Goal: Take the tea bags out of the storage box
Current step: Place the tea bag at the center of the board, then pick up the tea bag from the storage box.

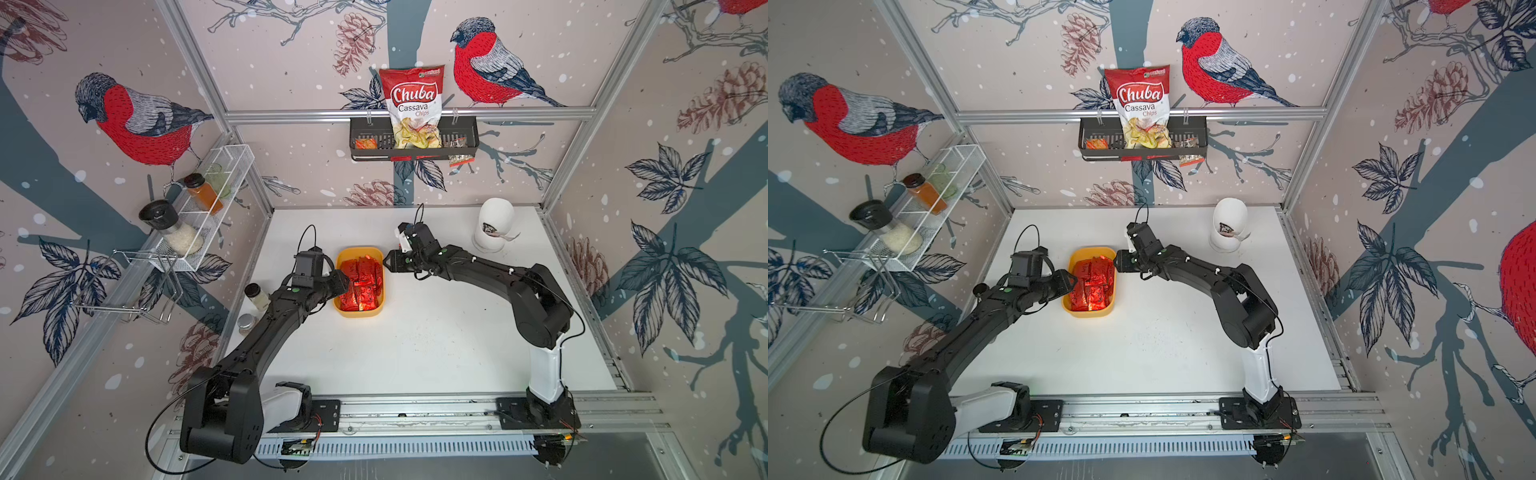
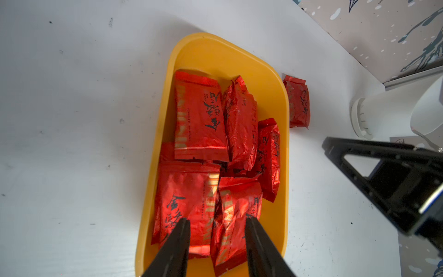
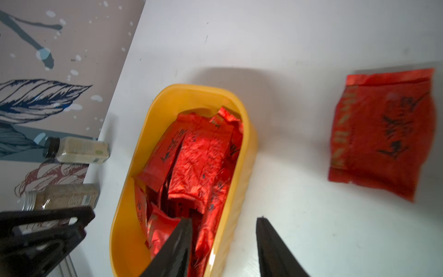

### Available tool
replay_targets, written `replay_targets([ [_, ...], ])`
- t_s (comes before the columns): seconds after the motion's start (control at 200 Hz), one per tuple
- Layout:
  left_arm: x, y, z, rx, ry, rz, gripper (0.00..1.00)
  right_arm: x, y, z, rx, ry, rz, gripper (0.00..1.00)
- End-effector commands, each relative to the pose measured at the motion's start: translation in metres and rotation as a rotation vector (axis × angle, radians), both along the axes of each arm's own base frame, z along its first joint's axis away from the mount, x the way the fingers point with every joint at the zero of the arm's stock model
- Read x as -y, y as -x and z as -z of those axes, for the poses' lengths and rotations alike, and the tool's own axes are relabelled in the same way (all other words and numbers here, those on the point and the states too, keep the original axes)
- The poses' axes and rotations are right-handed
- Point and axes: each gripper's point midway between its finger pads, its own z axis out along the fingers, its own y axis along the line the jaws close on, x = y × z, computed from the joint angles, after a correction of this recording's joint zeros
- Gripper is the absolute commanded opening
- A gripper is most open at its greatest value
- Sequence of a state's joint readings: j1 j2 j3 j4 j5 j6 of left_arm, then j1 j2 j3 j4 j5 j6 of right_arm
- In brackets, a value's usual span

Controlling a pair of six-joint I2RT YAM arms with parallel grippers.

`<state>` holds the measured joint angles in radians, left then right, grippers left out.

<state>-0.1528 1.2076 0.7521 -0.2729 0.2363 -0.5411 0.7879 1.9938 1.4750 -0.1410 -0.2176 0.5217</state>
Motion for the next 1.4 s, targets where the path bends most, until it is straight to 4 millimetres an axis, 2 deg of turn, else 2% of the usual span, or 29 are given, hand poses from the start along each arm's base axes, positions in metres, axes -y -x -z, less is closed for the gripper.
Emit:
replay_targets([
  [0.0,-0.004,0.0,-0.001,0.01,-0.003,0.017,0.43,-0.012,0.016,-0.007,0.015,0.011,-0.041,0.48],
  [0.17,-0.013,0.001,0.001,0.005,0.027,-0.005,0.43,-0.031,0.036,-0.006,-0.003,-0.005,-0.092,0.46],
  [0.38,-0.015,0.003,0.0,0.011,0.043,-0.005,0.43,-0.044,0.05,0.016,-0.051,0.022,-0.125,0.4],
  [0.765,-0.013,0.007,0.001,0.011,0.055,0.006,0.43,-0.048,0.059,0.044,-0.092,0.06,-0.129,0.35],
  [1.021,-0.012,0.008,0.0,0.016,0.06,0.01,0.43,-0.051,0.061,0.054,-0.114,0.058,-0.13,0.3],
  [1.221,-0.012,0.01,0.001,0.013,0.06,0.011,0.43,-0.054,0.061,0.051,-0.123,0.033,-0.128,0.14],
  [1.311,-0.012,0.01,0.0,0.016,0.062,0.013,0.43,-0.057,0.06,0.042,-0.118,0.009,-0.126,0.05],
  [1.396,-0.011,0.01,-0.003,0.021,0.067,0.017,0.43,-0.058,0.059,0.032,-0.114,-0.018,-0.125,0.0],
])
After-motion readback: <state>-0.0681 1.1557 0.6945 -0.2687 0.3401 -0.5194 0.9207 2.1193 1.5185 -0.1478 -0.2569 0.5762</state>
